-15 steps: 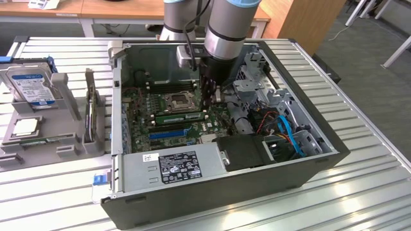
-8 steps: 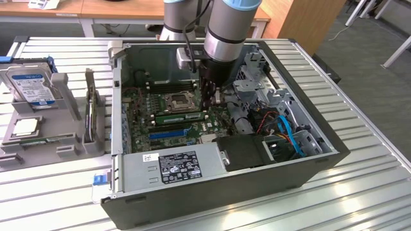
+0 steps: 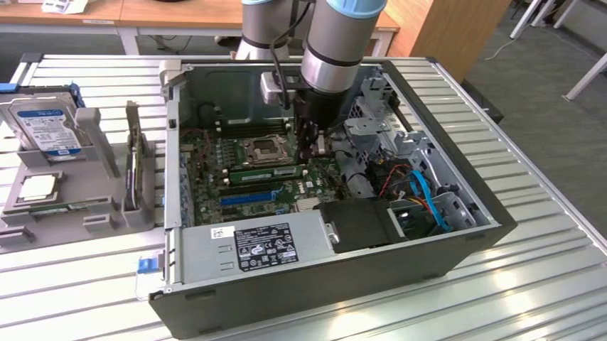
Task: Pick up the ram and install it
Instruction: 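Press down the ram until it locks into place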
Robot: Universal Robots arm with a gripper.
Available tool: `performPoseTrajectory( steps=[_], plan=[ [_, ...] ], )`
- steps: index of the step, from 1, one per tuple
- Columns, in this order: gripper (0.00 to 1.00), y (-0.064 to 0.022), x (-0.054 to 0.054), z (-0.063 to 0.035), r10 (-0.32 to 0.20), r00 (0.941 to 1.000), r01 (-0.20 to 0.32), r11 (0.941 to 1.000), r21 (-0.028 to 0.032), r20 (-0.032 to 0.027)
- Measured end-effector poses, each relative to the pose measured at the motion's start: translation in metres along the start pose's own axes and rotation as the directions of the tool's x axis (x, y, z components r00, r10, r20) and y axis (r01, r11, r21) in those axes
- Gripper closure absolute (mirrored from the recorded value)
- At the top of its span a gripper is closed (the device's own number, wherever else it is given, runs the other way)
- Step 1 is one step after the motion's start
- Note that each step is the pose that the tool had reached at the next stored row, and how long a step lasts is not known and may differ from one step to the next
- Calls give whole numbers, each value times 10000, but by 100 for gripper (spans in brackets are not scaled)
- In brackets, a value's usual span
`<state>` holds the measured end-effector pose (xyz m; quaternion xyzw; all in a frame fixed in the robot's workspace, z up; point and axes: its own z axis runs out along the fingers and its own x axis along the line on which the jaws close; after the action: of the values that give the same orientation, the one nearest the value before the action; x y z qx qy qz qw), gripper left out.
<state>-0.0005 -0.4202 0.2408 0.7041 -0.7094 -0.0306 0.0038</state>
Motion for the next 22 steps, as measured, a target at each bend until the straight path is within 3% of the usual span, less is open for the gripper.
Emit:
performPoseTrajectory(
  steps=[6,22],
  plan=[
    [90,-54,-1,3,0,10000,0,10000,0,2],
    [90,-58,-32,21,0,10000,0,10000,1,4]
  ],
)
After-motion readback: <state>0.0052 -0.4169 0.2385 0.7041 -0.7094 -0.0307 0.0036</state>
